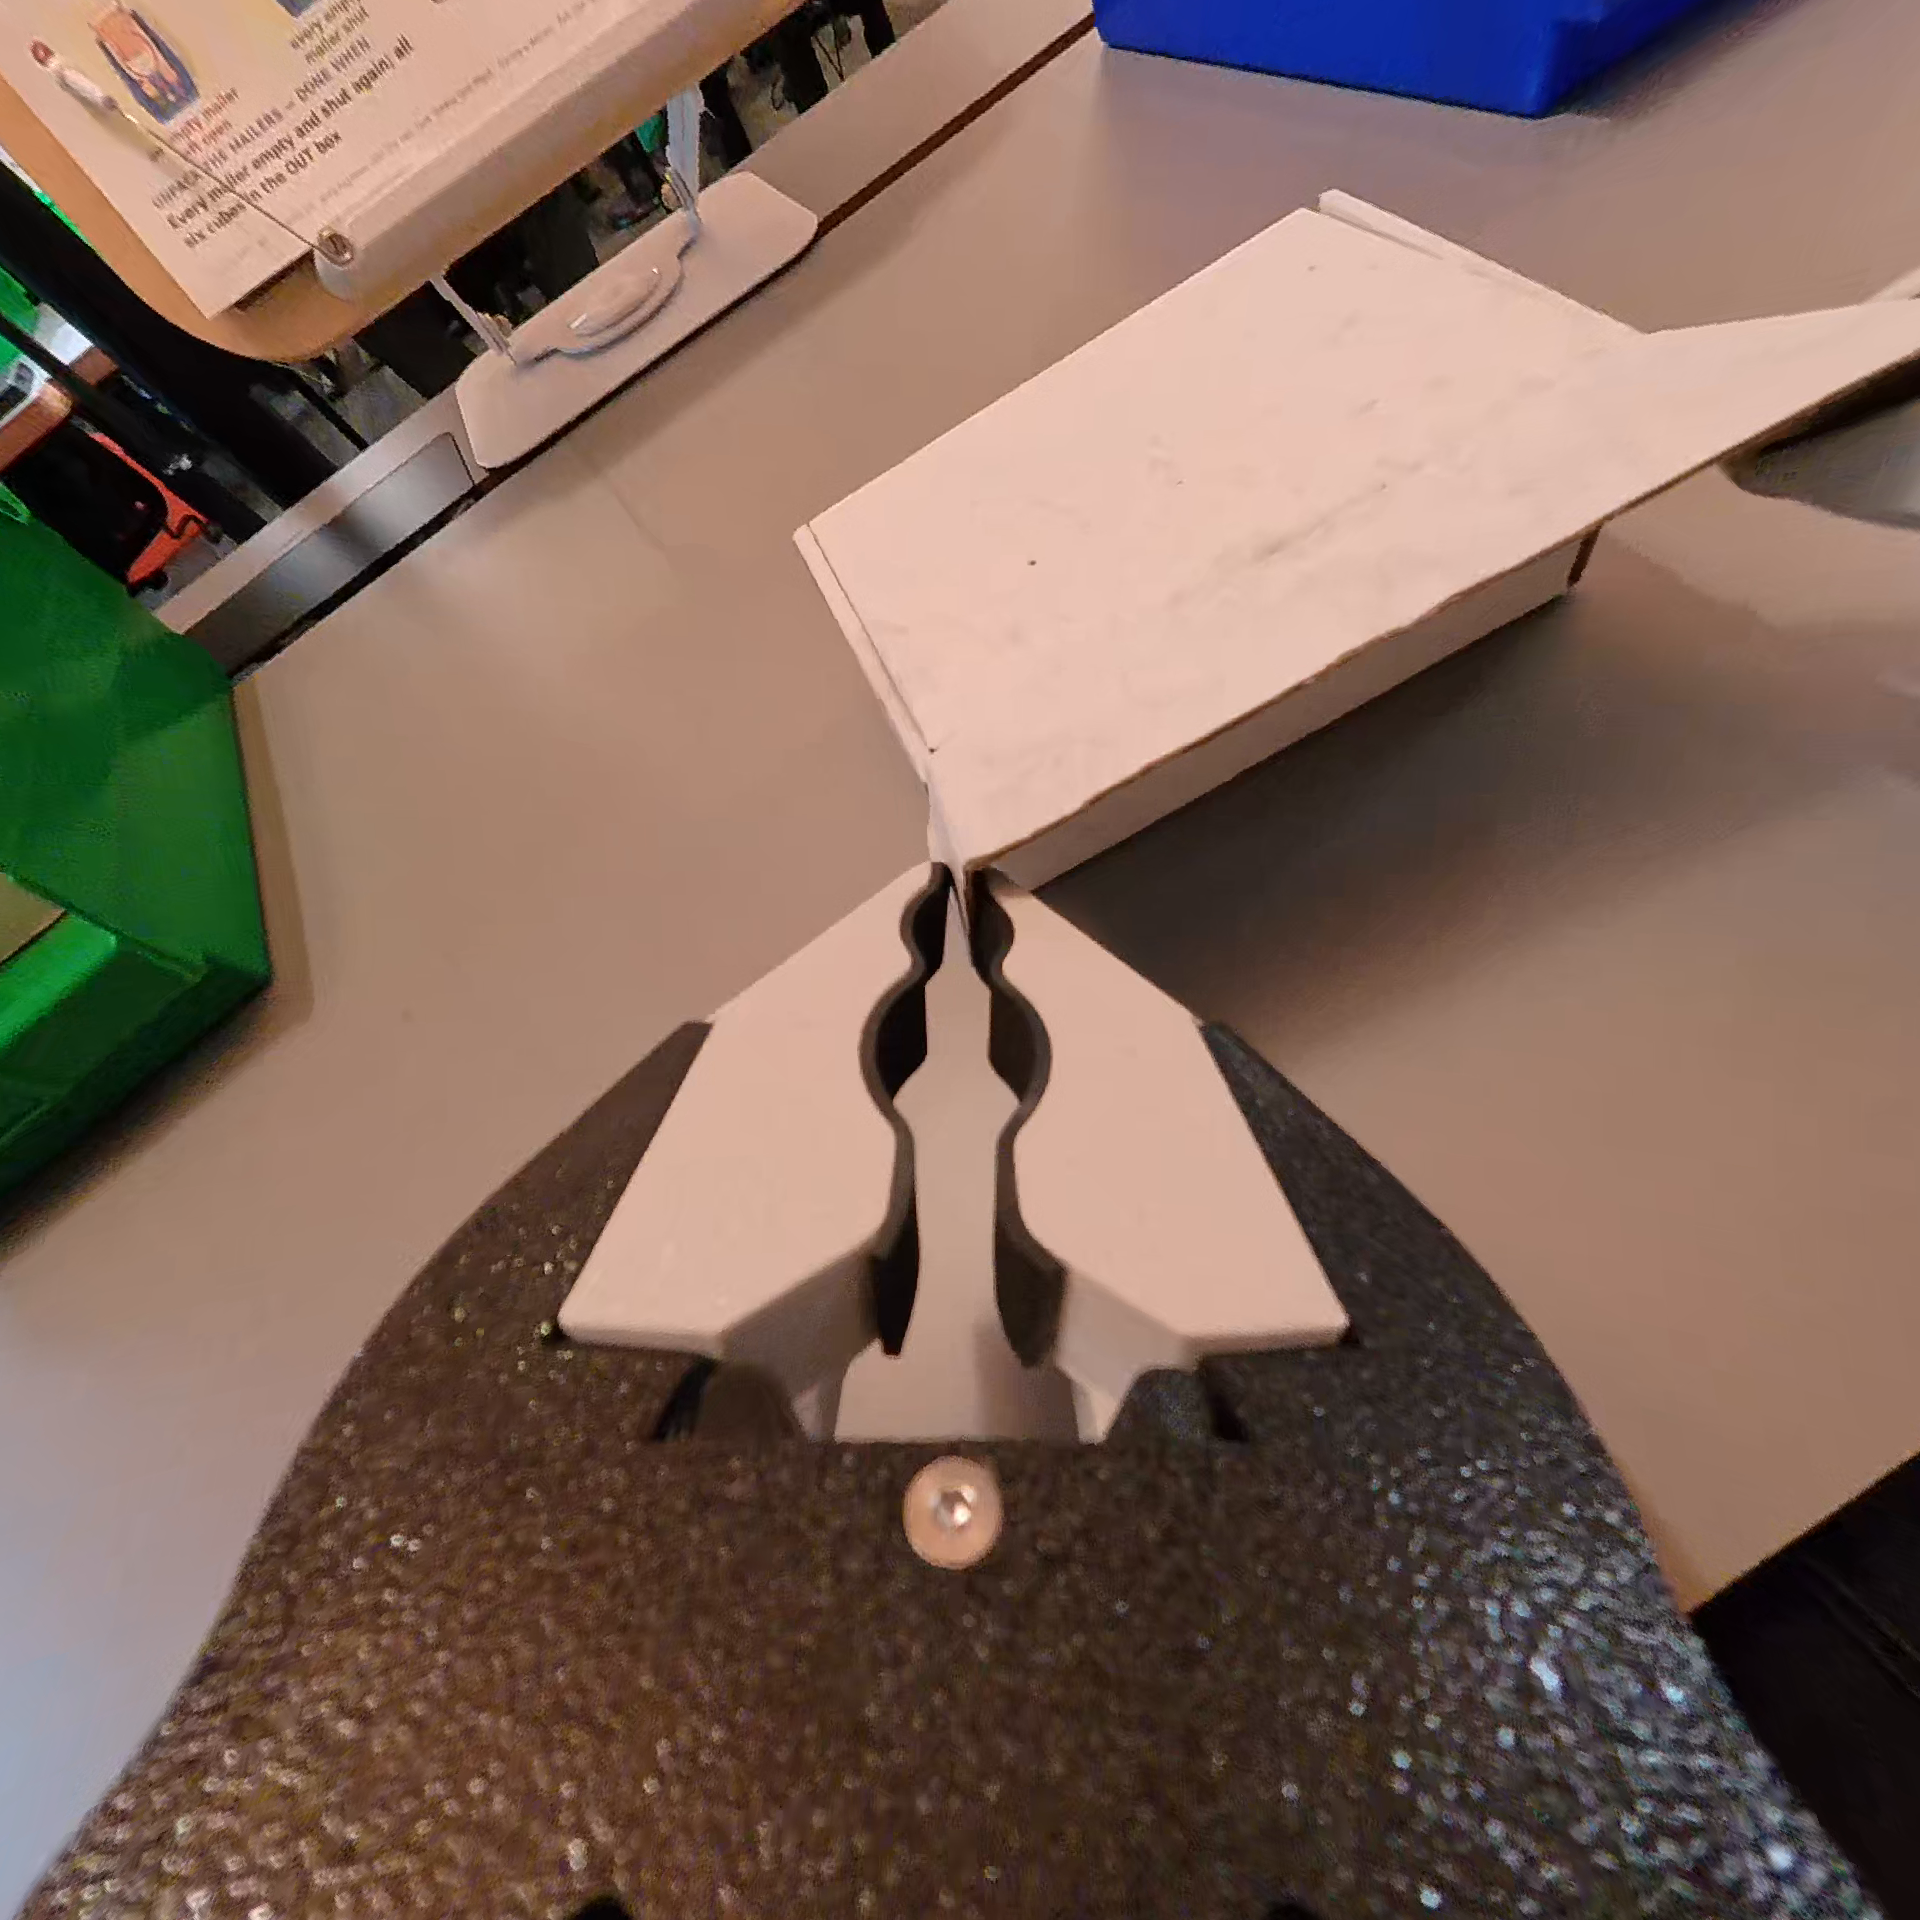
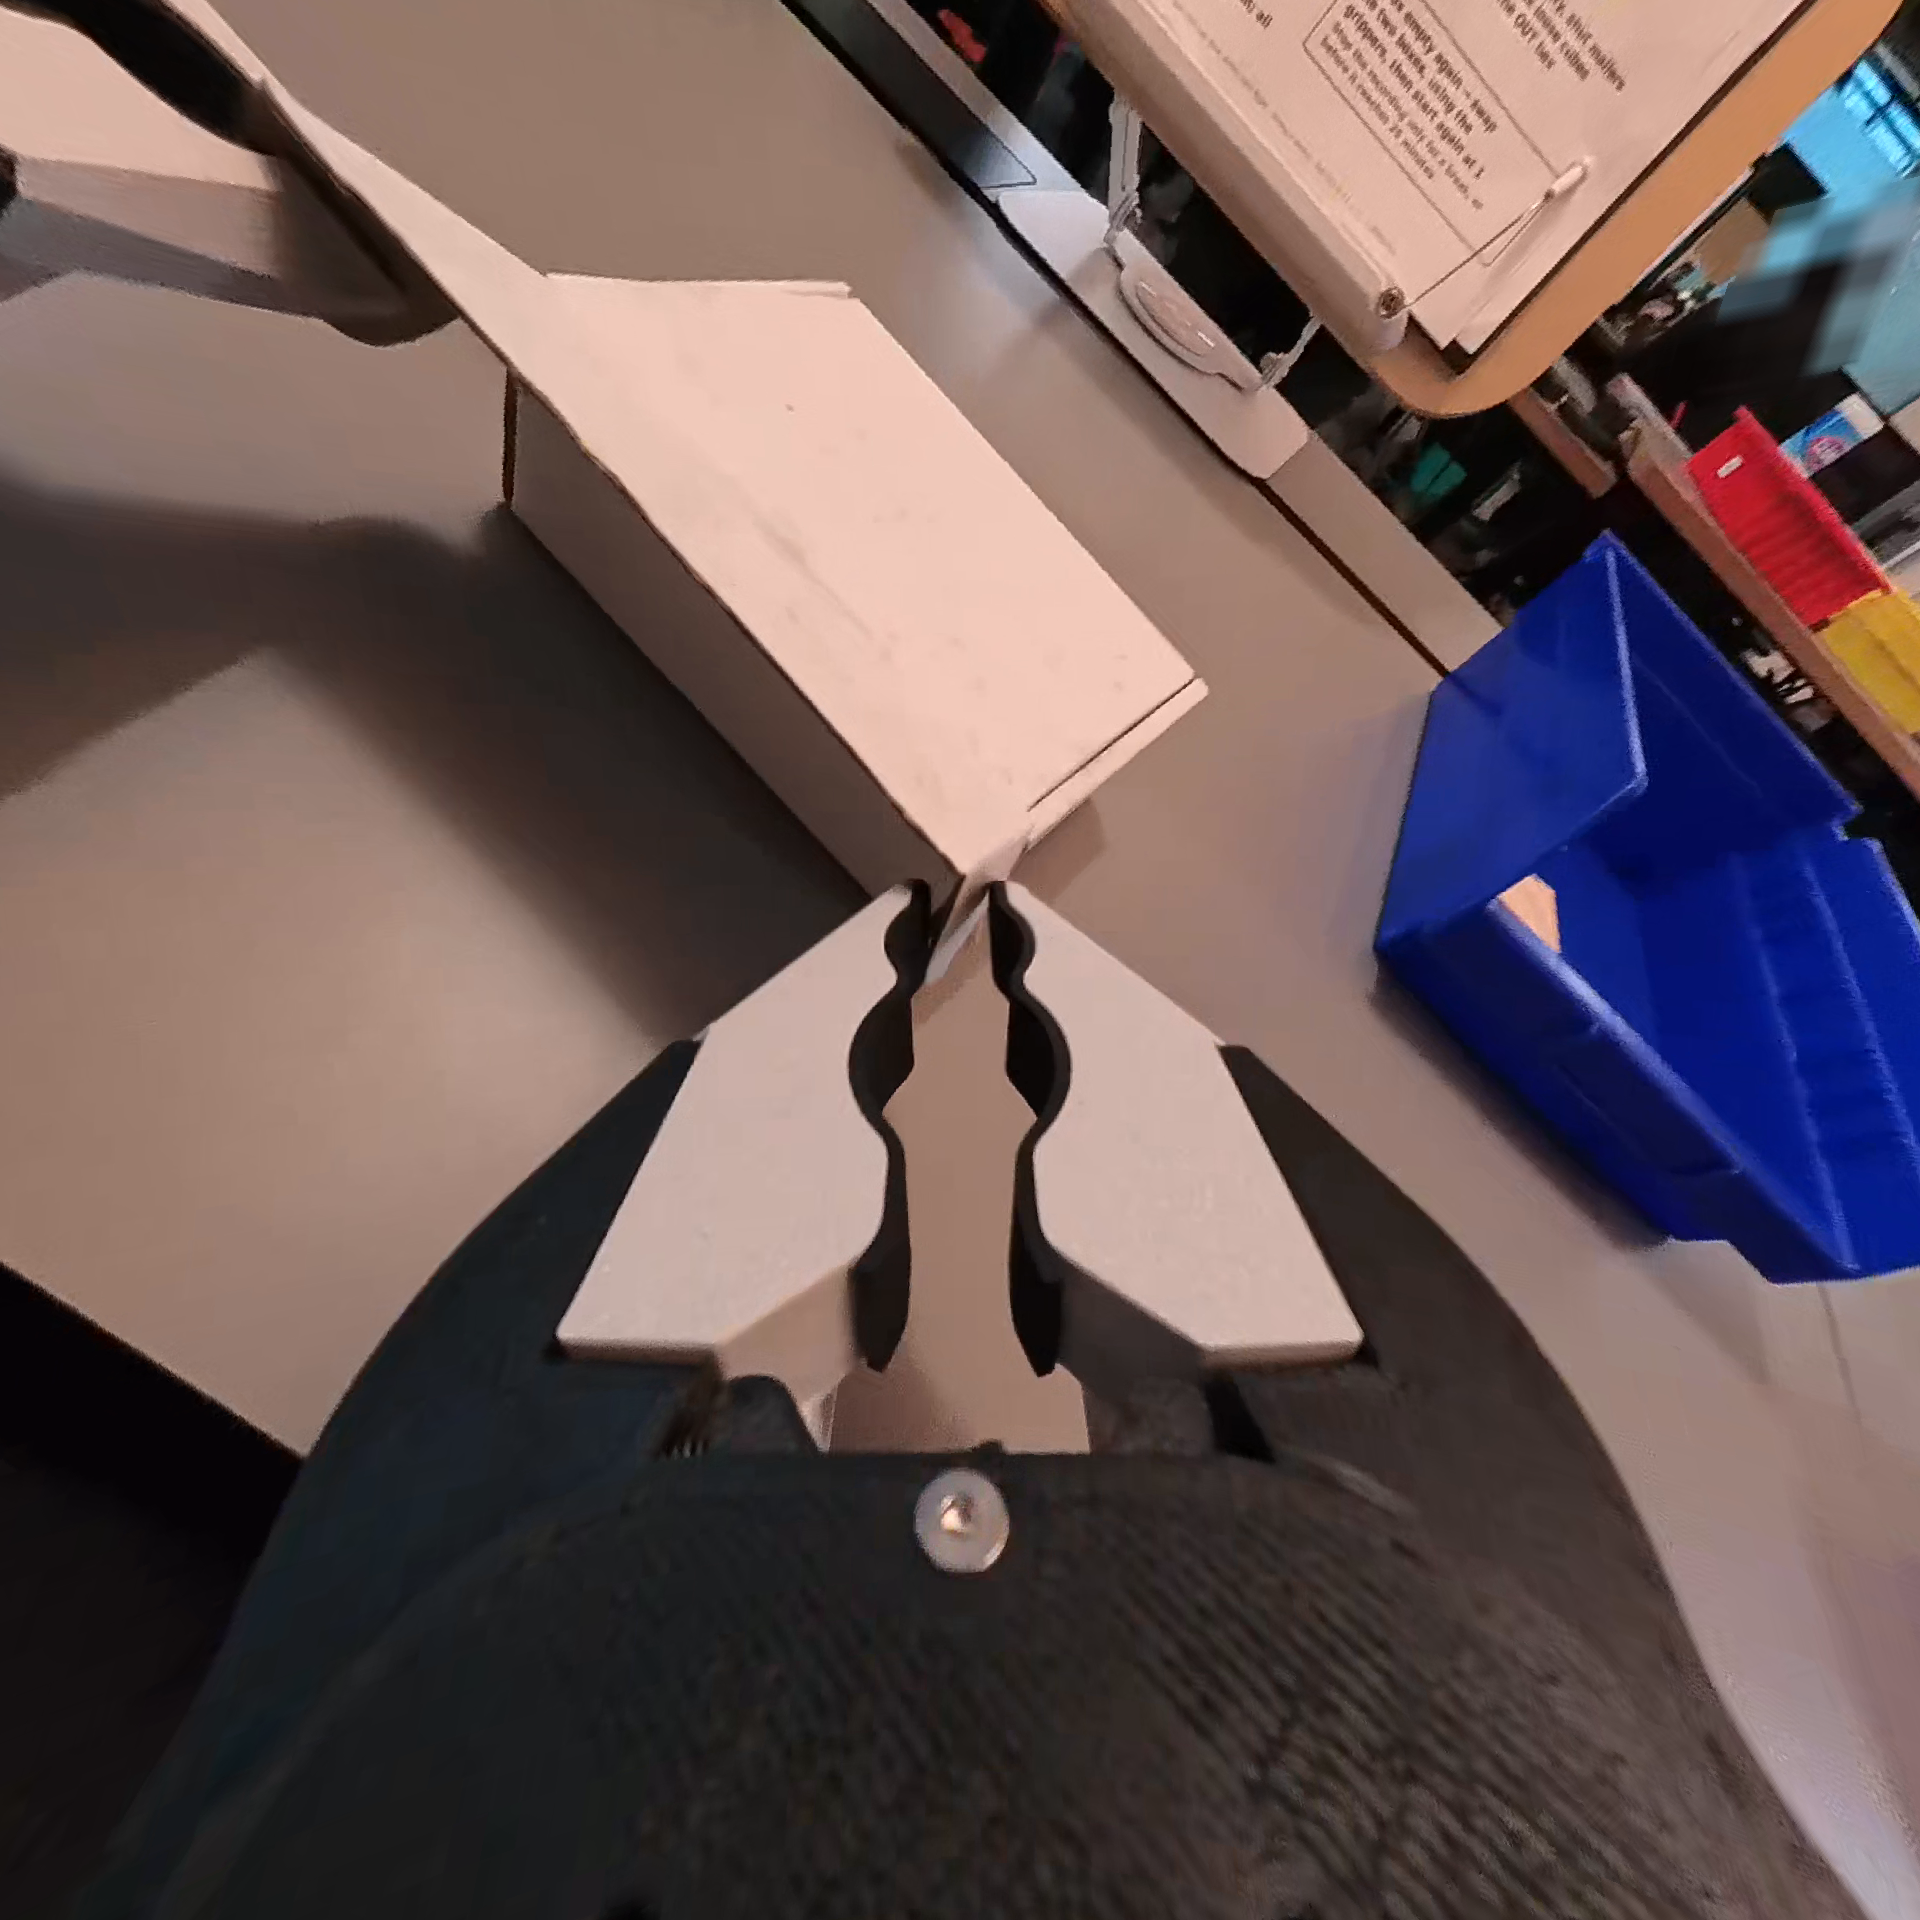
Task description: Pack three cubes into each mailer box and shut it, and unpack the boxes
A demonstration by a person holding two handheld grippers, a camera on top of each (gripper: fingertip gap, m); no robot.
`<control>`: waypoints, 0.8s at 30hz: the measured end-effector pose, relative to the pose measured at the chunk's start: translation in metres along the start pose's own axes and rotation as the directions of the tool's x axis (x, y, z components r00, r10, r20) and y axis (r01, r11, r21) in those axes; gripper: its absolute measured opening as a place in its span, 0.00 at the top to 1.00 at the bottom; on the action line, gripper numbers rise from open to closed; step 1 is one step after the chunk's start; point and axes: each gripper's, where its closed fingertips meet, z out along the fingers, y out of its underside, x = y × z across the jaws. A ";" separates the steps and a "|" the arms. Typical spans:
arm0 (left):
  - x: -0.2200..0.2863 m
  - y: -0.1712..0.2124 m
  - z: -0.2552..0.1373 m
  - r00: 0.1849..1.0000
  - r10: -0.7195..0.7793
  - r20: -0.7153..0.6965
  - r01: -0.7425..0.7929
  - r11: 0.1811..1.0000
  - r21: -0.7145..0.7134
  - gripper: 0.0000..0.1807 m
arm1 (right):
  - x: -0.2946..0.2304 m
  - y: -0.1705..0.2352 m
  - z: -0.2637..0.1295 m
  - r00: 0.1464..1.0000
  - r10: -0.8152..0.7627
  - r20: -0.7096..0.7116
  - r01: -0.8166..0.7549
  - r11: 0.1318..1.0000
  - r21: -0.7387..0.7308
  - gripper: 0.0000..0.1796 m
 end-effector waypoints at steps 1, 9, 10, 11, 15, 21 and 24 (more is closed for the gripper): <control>0.001 0.000 0.000 1.000 -0.006 -0.007 0.006 1.000 -0.005 0.99 | 0.000 0.001 0.001 1.000 0.008 0.000 -0.008 1.000 -0.003 0.95; 0.008 0.000 0.004 0.972 -0.199 -0.128 0.194 0.980 -0.046 0.97 | 0.000 -0.005 0.008 0.908 0.382 0.173 -0.394 0.918 0.039 0.94; 0.009 0.000 0.005 0.960 -0.235 -0.154 0.229 0.972 -0.052 0.97 | 0.001 -0.006 0.009 0.869 0.445 0.216 -0.464 0.885 0.042 0.93; 0.012 0.000 0.006 0.947 -0.264 -0.182 0.256 0.964 -0.065 0.97 | 0.002 -0.006 0.011 0.840 0.484 0.244 -0.506 0.861 0.036 0.93; 0.015 0.004 0.015 0.946 -0.266 -0.186 0.252 0.963 -0.094 0.97 | 0.001 0.001 0.019 0.880 0.416 0.231 -0.426 0.905 -0.005 0.94; 0.011 0.008 0.022 0.959 -0.247 -0.142 0.233 0.966 -0.109 0.99 | -0.015 -0.002 0.003 0.824 0.357 0.440 -0.370 0.927 -0.061 0.71; 0.010 0.009 0.024 0.970 -0.208 -0.123 0.194 0.974 -0.113 0.99 | 0.006 -0.021 -0.011 0.726 0.453 0.517 -0.514 0.857 -0.030 0.67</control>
